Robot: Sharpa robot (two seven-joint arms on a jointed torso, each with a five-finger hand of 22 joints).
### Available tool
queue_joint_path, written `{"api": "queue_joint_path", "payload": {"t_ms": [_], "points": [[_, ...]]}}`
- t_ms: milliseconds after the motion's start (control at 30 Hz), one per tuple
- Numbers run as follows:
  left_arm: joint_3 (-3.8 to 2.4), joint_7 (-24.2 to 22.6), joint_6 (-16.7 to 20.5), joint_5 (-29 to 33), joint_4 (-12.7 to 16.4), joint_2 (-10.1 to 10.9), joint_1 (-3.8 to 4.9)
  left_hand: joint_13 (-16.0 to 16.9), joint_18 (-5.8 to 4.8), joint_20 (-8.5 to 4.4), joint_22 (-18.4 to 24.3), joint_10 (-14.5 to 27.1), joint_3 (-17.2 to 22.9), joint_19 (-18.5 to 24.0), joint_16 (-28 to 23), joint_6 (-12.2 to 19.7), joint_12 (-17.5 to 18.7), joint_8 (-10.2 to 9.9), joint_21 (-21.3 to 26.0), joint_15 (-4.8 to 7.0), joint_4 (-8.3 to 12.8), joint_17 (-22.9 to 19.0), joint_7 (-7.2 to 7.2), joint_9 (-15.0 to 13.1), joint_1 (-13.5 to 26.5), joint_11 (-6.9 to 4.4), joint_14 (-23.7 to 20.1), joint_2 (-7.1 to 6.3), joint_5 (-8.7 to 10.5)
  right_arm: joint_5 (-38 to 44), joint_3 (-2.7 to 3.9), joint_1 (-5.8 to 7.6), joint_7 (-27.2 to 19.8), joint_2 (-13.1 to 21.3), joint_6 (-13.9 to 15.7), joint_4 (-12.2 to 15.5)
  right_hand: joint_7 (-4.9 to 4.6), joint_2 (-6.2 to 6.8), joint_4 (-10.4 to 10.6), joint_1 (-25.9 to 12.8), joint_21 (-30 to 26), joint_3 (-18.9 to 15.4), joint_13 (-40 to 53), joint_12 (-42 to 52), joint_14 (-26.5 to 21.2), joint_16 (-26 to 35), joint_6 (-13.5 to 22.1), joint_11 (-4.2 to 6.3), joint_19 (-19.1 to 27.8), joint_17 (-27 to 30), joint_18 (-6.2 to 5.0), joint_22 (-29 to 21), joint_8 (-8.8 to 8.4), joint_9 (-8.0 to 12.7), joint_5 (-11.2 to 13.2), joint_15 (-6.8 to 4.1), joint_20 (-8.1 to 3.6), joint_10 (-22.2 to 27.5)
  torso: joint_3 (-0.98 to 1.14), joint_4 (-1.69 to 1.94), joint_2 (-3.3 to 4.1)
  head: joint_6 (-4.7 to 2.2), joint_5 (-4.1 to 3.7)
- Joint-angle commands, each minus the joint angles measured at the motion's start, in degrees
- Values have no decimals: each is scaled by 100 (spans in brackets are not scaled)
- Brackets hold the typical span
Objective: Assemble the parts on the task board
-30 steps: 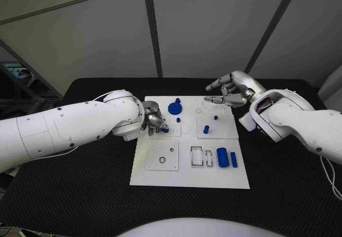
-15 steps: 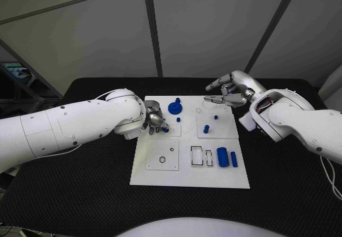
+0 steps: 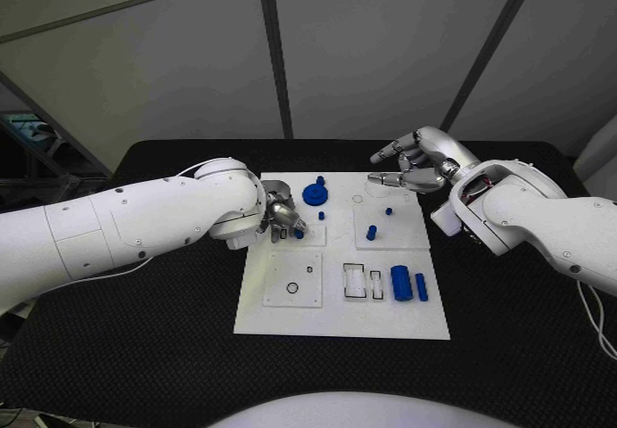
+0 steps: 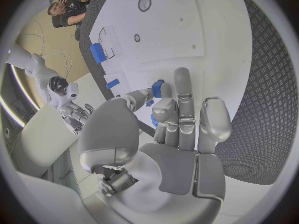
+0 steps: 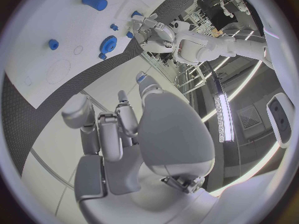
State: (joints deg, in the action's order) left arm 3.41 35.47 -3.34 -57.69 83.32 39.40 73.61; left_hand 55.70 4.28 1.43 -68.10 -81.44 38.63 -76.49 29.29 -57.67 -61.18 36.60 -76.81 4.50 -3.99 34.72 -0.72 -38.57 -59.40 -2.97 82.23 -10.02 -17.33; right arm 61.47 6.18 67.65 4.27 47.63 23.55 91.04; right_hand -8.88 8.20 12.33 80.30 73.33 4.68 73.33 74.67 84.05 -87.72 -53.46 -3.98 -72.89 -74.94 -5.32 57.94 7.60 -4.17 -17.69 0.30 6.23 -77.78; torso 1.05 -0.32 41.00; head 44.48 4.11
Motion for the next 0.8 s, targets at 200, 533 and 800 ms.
{"api": "queue_joint_path", "payload": {"t_ms": [200,533,800], "points": [[11,76,-89,82,-40,-46,-16,35,63,0,-55,-59,240,-74,-24,-139,-50,-83,-33,59,530,18,32,118,-53,-23,-1,330,1036,15,5,9,-10,-2,-29,8,-13,-29,1,-23,-28,-25,-5,-20,460,28,-41,-13,38,-987,-98,-5,34,-2,-34,-40,-13,32,-3,2,-1,5,-10],[11,92,-100,85,-65,-50,-16,64,56,-3,-92,-76,11,-98,-27,-211,-77,-112,-44,63,489,23,48,164,-9,-32,1,337,1101,15,5,9,-7,5,-30,11,-12,-30,3,-25,-36,-29,-13,-28,457,35,-44,-11,45,-973,-100,-19,38,-2,-37,-41,-14,38,-5,1,-2,9,-22],[11,86,-92,86,-64,-29,-16,80,48,-4,-132,-90,-585,-121,-33,-323,-88,-180,-48,68,247,32,70,250,202,-47,4,317,1099,15,5,9,-8,5,-29,7,-12,-31,6,-28,-50,-32,-28,-42,453,43,-45,-11,58,-958,-105,-44,39,-2,-38,-42,-14,49,-6,4,-4,9,-31]]}}
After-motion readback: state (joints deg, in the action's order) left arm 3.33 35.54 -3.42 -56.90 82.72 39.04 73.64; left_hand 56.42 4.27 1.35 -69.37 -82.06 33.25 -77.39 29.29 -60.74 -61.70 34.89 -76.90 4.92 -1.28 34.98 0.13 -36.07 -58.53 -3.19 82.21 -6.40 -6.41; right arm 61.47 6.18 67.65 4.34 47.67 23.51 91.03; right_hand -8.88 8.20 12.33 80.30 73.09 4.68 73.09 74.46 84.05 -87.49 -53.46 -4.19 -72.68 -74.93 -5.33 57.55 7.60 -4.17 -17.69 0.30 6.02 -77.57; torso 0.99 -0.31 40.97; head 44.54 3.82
